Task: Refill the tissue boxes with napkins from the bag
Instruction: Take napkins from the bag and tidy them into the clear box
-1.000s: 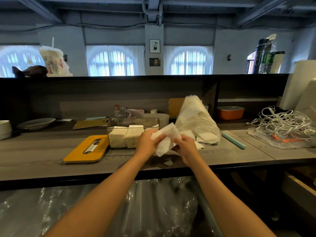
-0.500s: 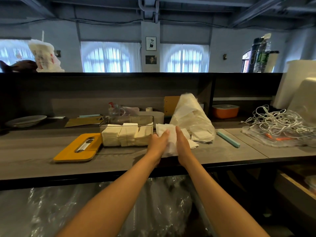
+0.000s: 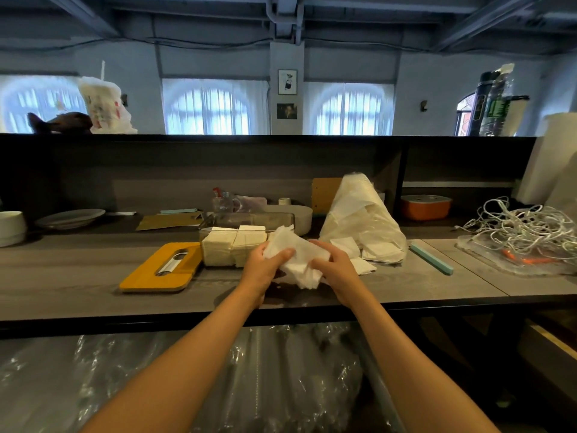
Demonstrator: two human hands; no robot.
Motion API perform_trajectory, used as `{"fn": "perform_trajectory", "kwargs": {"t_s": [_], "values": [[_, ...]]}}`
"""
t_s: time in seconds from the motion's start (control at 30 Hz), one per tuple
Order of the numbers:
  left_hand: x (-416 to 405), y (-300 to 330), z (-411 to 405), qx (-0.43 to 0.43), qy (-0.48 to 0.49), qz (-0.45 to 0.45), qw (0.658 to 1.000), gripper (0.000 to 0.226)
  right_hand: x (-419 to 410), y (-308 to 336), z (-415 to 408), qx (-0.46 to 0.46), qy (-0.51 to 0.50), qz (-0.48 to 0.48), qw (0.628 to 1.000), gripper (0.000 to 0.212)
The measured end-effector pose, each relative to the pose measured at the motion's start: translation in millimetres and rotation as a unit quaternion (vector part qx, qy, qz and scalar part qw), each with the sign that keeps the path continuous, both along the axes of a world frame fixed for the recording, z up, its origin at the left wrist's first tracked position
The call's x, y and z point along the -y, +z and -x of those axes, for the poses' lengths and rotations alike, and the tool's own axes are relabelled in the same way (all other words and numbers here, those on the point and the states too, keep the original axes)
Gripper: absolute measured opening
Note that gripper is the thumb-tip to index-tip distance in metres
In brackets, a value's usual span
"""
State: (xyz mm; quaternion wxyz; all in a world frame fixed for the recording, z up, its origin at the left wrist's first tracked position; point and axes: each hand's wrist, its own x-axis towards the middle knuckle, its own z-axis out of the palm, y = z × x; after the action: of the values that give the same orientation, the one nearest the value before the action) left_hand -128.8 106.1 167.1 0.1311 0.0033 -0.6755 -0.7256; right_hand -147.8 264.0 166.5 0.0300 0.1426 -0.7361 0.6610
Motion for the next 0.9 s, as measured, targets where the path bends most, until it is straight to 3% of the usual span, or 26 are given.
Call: {"fn": "perform_trajectory", "kwargs": {"t_s": [0.13,0.23,0.33,0.43,0.53,0.63,0.7,0.8,0.9], "values": [[5,-5,-1,0.013,-0.040,0.055,0.998,0.033,-1,0,4,0.010,-0.063,0.026,0.998,0.044],[-7,-2,-1,0.022,-0.006,0.133,0.991,0.036,5,3,4,0.052,-0.057,-0.021,0.997,0.056],[-16,-1,0,0.024,0.051,0.096,0.994,0.030,12,5,3,0.051,-0.074,-0.073,0.993,0.063],[-31,-3,5,0.015,0.102,0.034,0.994,0.028,16,4,5,0.043,-0.134,-0.015,0.990,0.054],[-44,-7,9,-0.003,0.171,0.054,0.984,0.024,21,3,10,0.053,-0.184,0.035,0.981,0.045],[-44,-6,15,0.004,0.231,0.085,0.969,0.024,26,-2,14,0.034,-0.230,0.014,0.973,0.031],[-41,-5,18,0.012,0.230,0.056,0.971,0.027,25,-4,17,0.024,-0.248,0.020,0.968,0.022],[-40,-4,19,-0.002,0.183,-0.009,0.983,0.020,25,-2,20,0.023,-0.220,0.027,0.975,0.029],[-43,-7,22,0.001,0.162,0.066,0.985,0.024,28,-2,21,0.024,-0.205,0.011,0.978,0.032]]}}
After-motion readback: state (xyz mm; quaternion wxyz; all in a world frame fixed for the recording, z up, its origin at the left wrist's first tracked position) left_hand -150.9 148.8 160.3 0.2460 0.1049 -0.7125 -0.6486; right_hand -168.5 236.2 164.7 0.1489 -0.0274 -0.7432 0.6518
